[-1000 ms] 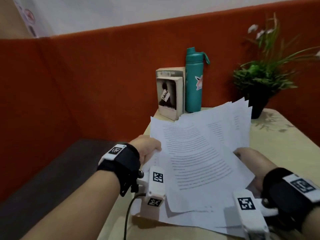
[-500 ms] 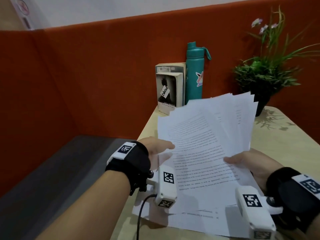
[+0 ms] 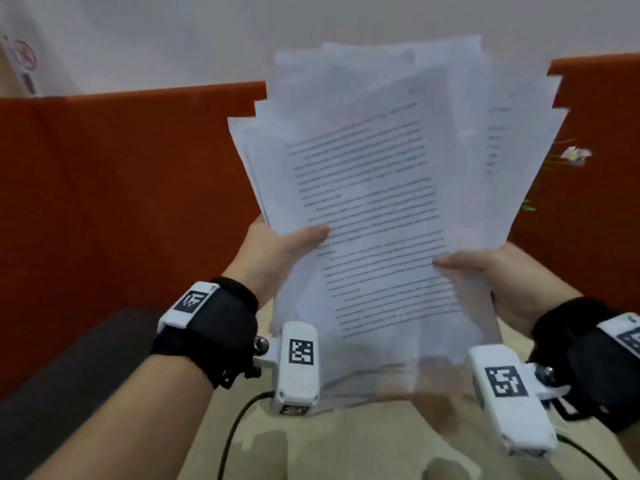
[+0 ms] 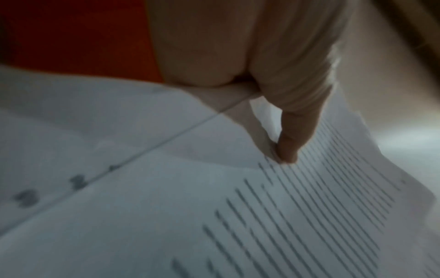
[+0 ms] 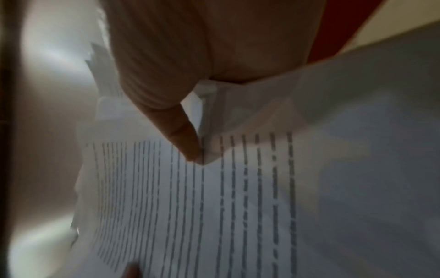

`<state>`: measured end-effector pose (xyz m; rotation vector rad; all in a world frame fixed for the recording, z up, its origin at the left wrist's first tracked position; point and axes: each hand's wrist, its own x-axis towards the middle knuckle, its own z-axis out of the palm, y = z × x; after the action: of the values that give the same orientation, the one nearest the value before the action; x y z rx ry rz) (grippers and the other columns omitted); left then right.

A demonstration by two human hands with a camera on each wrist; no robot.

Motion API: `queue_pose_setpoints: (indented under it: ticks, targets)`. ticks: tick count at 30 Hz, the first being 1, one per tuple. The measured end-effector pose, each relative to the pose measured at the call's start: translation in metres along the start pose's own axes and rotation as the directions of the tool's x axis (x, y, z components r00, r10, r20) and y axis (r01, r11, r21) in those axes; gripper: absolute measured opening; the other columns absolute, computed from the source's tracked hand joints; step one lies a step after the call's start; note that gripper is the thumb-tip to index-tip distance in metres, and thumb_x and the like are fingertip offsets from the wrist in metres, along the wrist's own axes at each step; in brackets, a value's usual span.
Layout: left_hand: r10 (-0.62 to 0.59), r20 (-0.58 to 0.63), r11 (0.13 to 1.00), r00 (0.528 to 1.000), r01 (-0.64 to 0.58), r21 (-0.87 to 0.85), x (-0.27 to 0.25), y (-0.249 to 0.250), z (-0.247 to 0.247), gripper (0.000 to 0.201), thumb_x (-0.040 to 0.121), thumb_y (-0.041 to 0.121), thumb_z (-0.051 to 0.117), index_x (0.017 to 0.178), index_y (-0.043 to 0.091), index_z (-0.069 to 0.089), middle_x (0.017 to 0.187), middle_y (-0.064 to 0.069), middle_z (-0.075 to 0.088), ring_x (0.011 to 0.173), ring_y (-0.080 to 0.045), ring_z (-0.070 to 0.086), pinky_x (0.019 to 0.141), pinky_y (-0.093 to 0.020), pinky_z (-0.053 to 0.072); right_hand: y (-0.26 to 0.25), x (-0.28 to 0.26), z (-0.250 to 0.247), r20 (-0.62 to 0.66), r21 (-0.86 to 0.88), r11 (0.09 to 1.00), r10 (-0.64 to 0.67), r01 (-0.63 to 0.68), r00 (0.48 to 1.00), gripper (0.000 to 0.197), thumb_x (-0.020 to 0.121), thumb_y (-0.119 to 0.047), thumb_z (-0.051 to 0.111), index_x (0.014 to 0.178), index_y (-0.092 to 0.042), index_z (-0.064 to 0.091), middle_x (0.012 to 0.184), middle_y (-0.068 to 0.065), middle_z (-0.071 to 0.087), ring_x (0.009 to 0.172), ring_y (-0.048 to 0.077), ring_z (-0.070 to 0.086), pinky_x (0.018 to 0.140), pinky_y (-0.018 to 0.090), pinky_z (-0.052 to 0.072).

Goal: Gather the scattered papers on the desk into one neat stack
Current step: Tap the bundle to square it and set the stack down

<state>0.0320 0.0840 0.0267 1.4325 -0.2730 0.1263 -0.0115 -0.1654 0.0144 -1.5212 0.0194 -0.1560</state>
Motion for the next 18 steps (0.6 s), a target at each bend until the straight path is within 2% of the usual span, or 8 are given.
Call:
queue_pose_setpoints:
  ticks: [3, 4, 7, 10, 11, 14, 16, 18]
  targets:
    - [0.18, -0.07, 0.982, 0.981, -0.184, -0.049, 0.004, 0.037, 0.022, 0.034, 0.082, -0.005, 0.067, 0.114, 0.004, 0.063, 0.097, 0.001, 0.073, 0.077, -0.002, 0.074, 0.067, -0.017, 0.058, -0.035, 0.002, 0.008, -0.071, -0.031, 0.975, -0.221, 0.219, 0.973, 0.027, 0.084, -0.009, 0.067, 0.11, -0.014, 0.07, 0.102, 0.003, 0.077, 0.093, 0.019, 0.074, 0.077, 0.03, 0.055]
    - [0.222, -0.088, 0.973, 0.971, -0.226, -0.042, 0.004, 0.045, 0.028, 0.034, 0.082, -0.002, 0.069, 0.114, 0.006, 0.063, 0.096, 0.003, 0.073, 0.077, -0.001, 0.074, 0.067, -0.016, 0.057, -0.041, 0.001, 0.011, -0.111, -0.055, 0.956, -0.293, 0.289, 0.95, 0.029, 0.084, -0.013, 0.069, 0.113, -0.015, 0.069, 0.102, -0.002, 0.077, 0.093, 0.013, 0.073, 0.077, 0.027, 0.054]
    - [0.304, -0.121, 0.952, 0.945, -0.305, 0.014, 0.001, 0.051, 0.036, 0.045, 0.078, 0.006, 0.075, 0.121, 0.008, 0.062, 0.106, 0.001, 0.074, 0.094, -0.01, 0.073, 0.078, -0.023, 0.058, -0.045, -0.006, 0.013, -0.222, -0.081, 0.91, -0.414, 0.407, 0.883, 0.039, 0.083, -0.019, 0.072, 0.121, -0.019, 0.064, 0.106, -0.01, 0.073, 0.094, 0.003, 0.071, 0.075, 0.017, 0.054]
    - [0.285, -0.098, 0.958, 0.953, -0.287, -0.002, -0.004, 0.044, 0.04, 0.043, 0.077, 0.007, 0.076, 0.117, 0.014, 0.063, 0.106, 0.0, 0.075, 0.097, -0.015, 0.073, 0.081, -0.027, 0.059, -0.035, -0.013, 0.014, -0.303, -0.07, 0.89, -0.45, 0.451, 0.84, 0.038, 0.082, -0.021, 0.073, 0.118, -0.021, 0.064, 0.11, -0.007, 0.073, 0.1, 0.006, 0.07, 0.083, 0.021, 0.053]
    - [0.274, -0.081, 0.961, 0.958, -0.276, -0.005, -0.006, 0.041, 0.042, 0.038, 0.076, 0.009, 0.076, 0.111, 0.017, 0.065, 0.104, -0.001, 0.076, 0.095, -0.015, 0.074, 0.082, -0.03, 0.059, -0.033, -0.015, 0.014, -0.316, -0.07, 0.884, -0.459, 0.462, 0.83, 0.033, 0.082, -0.023, 0.073, 0.114, -0.024, 0.064, 0.109, -0.008, 0.073, 0.098, 0.003, 0.069, 0.083, 0.019, 0.053]
    - [0.271, -0.058, 0.963, 0.961, -0.271, 0.008, -0.009, 0.04, 0.038, 0.027, 0.077, 0.018, 0.075, 0.102, 0.024, 0.068, 0.102, 0.0, 0.077, 0.092, -0.014, 0.074, 0.083, -0.036, 0.059, -0.036, -0.02, 0.013, -0.38, -0.02, 0.866, -0.468, 0.499, 0.798, 0.025, 0.08, -0.033, 0.073, 0.102, -0.031, 0.062, 0.097, -0.016, 0.071, 0.08, -0.013, 0.067, 0.063, 0.001, 0.048]
    - [0.286, -0.022, 0.958, 0.958, -0.286, 0.007, -0.009, 0.043, 0.032, 0.038, 0.078, 0.022, 0.075, 0.114, 0.019, 0.065, 0.108, -0.002, 0.075, 0.098, -0.017, 0.073, 0.086, -0.04, 0.058, -0.043, -0.023, 0.011, -0.423, 0.02, 0.846, -0.475, 0.532, 0.772, 0.028, 0.075, -0.043, 0.071, 0.099, -0.033, 0.06, 0.093, -0.018, 0.069, 0.075, -0.017, 0.065, 0.058, -0.001, 0.046]
    - [0.271, 0.05, 0.962, 0.961, -0.273, 0.029, -0.009, 0.044, 0.03, 0.056, 0.074, 0.026, 0.077, 0.126, 0.017, 0.058, 0.114, -0.003, 0.073, 0.102, -0.018, 0.071, 0.088, -0.04, 0.056, -0.049, -0.023, 0.013, -0.41, -0.011, 0.84, -0.499, 0.543, 0.763, 0.035, 0.069, -0.054, 0.067, 0.097, -0.034, 0.06, 0.094, -0.018, 0.069, 0.079, -0.016, 0.065, 0.063, 0.001, 0.047]
